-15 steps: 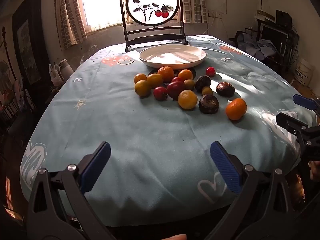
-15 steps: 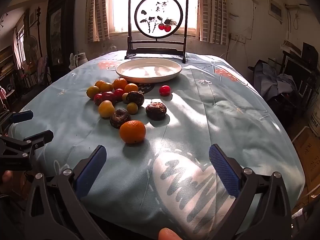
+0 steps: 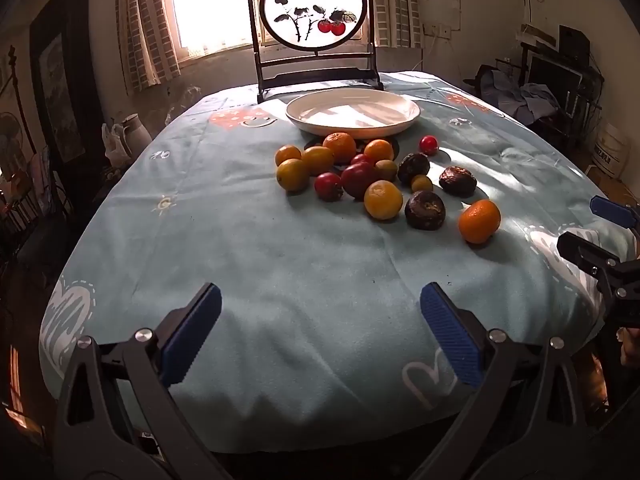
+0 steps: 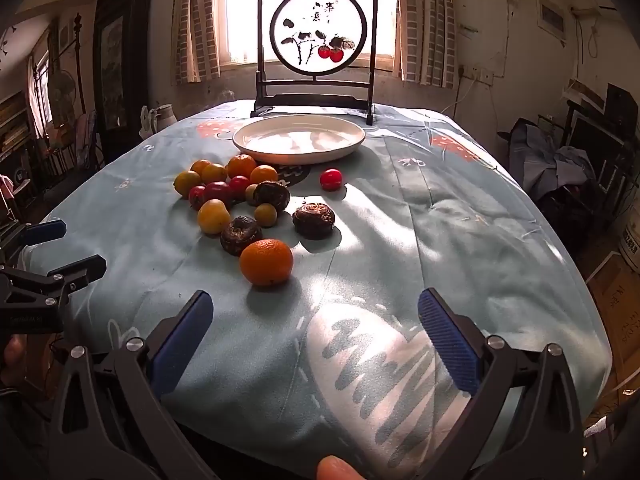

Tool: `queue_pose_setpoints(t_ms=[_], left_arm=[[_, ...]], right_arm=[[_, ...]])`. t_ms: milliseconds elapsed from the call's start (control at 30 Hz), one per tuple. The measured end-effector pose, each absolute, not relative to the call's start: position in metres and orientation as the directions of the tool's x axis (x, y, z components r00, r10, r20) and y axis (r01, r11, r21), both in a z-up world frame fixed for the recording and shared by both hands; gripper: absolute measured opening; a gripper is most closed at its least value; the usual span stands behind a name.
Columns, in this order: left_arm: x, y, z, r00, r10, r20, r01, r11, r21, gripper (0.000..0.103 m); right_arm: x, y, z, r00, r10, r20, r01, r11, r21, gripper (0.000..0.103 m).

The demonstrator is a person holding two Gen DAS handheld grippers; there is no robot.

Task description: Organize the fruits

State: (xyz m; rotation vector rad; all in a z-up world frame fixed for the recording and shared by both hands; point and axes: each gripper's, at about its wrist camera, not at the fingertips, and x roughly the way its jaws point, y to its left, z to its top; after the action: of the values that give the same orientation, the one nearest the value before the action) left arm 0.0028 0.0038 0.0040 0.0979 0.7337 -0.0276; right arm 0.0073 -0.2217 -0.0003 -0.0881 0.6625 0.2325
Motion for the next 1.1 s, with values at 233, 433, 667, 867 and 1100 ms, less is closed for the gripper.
queue_pose_setpoints(t_ms=[233,433,667,867,1100], left_arm=[[0.002,0.005,-0.003,0.741,0.005,-0.671,0.06,0.995,0.074,0.101],[0.003,0.004,-0.005,0.738,0.005,-0.675,0.061,0.995,0.075,0.101],[0.003,0.005,-0.005,0.737,0.005,-0.676,0.061,0.995,0.073,0.101],[0.004,0.004,-0.007,0.737,0.005,-0.676,0.061,0.995,0.074,0.101],[0.003,0.003,-0.009,0.734,0.006,-0.679,0.061,0.995,0.075,0.101]], right_arm=[[0.007,-0.22,0.0,0.763,0.187,-0.619,-0.243,0.97,-0.006,0.102],[0.007,-0.22,0.0,0.761,0.188,-0.621,-0.242,0.97,-0.004,0.102],[0.007,-0.22,0.0,0.761,0.189,-0.621,-0.243,0.97,-0.003,0.102],[0.006,-0.22,-0.001,0.761,0.188,-0.621,-0.243,0.97,-0.003,0.102],[0.006,-0.219,-0.001,0.759,0.191,-0.622,-0.244,0.97,-0.001,0.102]])
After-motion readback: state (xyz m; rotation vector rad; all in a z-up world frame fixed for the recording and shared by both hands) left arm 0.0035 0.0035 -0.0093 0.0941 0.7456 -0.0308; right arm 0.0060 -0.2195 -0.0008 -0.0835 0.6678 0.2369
